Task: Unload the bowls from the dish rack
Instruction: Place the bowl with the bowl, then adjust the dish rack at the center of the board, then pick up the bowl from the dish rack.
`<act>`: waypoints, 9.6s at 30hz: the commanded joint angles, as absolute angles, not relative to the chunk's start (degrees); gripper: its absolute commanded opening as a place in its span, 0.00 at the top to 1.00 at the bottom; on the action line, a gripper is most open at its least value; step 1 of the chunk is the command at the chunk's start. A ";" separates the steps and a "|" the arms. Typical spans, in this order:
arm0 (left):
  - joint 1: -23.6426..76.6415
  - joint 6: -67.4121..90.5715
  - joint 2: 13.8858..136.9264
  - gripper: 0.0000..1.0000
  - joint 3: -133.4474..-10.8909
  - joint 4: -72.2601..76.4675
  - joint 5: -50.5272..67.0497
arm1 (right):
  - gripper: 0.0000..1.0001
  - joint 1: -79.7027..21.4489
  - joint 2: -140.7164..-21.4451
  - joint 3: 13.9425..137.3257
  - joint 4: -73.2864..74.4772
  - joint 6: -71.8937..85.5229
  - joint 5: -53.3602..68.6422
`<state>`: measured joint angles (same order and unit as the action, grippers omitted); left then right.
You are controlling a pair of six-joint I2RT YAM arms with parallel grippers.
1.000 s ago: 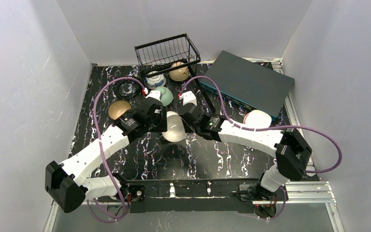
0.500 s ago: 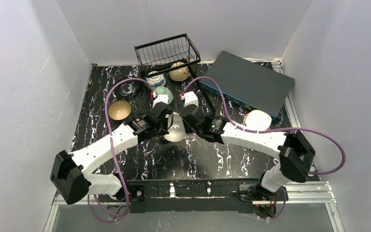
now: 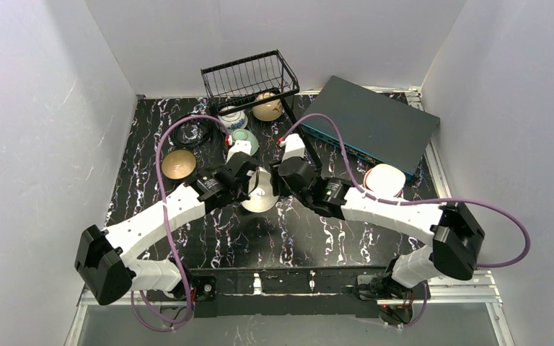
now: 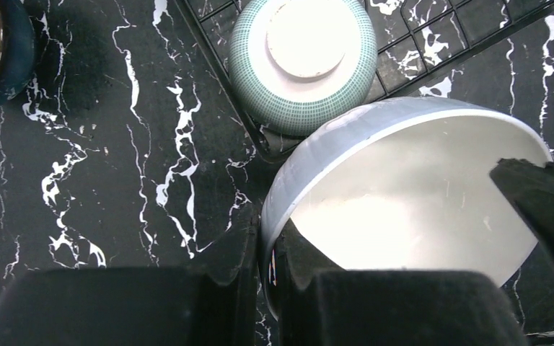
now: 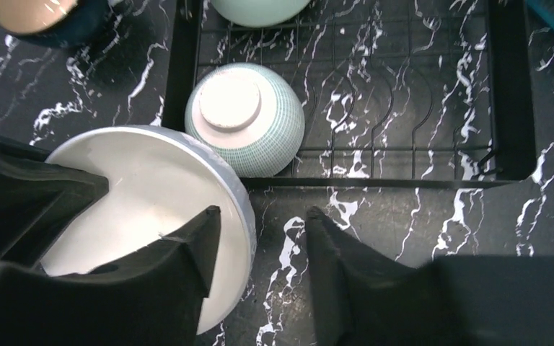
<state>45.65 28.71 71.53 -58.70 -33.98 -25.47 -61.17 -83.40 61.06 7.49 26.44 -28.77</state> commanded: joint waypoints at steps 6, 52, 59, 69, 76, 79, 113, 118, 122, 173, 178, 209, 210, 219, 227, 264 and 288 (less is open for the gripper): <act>44.87 27.57 67.56 1.00 -62.21 -35.56 -28.41 | 0.09 -61.37 -75.95 57.68 1.93 26.37 -32.63; -10.87 28.48 84.89 1.00 -68.01 -23.33 -1.98 | 0.01 -61.24 -60.46 43.91 -2.16 23.49 -39.37; -12.37 27.61 88.08 1.00 -67.63 -22.68 -3.19 | 0.01 -61.25 -62.19 44.76 -1.92 23.29 -39.27; -12.66 26.04 90.48 0.97 -67.45 -23.75 -4.58 | 0.01 -61.23 -64.90 46.31 -1.95 23.21 -37.84; -12.66 25.33 89.87 0.77 -66.97 -23.71 -4.44 | 0.01 -61.25 -65.03 46.58 -1.43 23.11 -37.51; -12.70 25.10 89.28 0.73 -66.65 -23.82 -4.58 | 0.01 -61.24 -65.00 46.58 -1.30 23.41 -37.07; -12.74 27.77 86.23 0.92 -63.68 -25.66 -7.94 | 0.01 -61.17 -64.75 46.46 -0.86 24.43 -34.48; -12.74 27.87 85.62 0.89 -63.35 -25.32 -7.50 | 0.01 -61.25 -65.25 46.57 -1.12 24.52 -33.83; -12.71 27.43 84.23 0.82 -63.28 -24.56 -5.62 | 0.01 -61.26 -66.22 47.29 -0.94 24.20 -32.87; 12.08 18.33 64.31 0.02 -59.67 -28.65 6.68 | 0.04 -44.39 -114.64 91.28 34.74 7.09 -17.10; 12.37 18.33 64.97 0.02 -59.76 -28.48 7.71 | 0.04 -44.30 -113.06 87.77 36.85 7.04 -16.71; 14.48 18.64 66.88 0.02 -59.62 -27.97 10.68 | 0.01 -43.73 -104.36 87.07 31.03 12.62 -4.19; 14.57 18.71 66.87 0.02 -59.65 -27.95 10.62 | 0.01 -43.73 -104.56 87.10 29.84 13.85 -2.33; 14.94 19.60 67.49 0.02 -59.50 -27.77 10.39 | 0.01 -43.69 -105.07 82.35 17.17 27.79 9.43; 15.12 19.71 67.83 0.02 -59.50 -27.82 10.40 | 0.01 -43.68 -105.97 78.77 8.08 36.28 11.05; 15.21 19.80 68.20 0.02 -59.40 -27.63 10.80 | 0.01 -42.06 -115.08 70.46 -3.47 43.03 18.72; 15.20 19.89 68.55 0.02 -59.33 -27.64 10.74 | 0.30 -38.47 -109.11 62.81 -16.07 45.32 22.75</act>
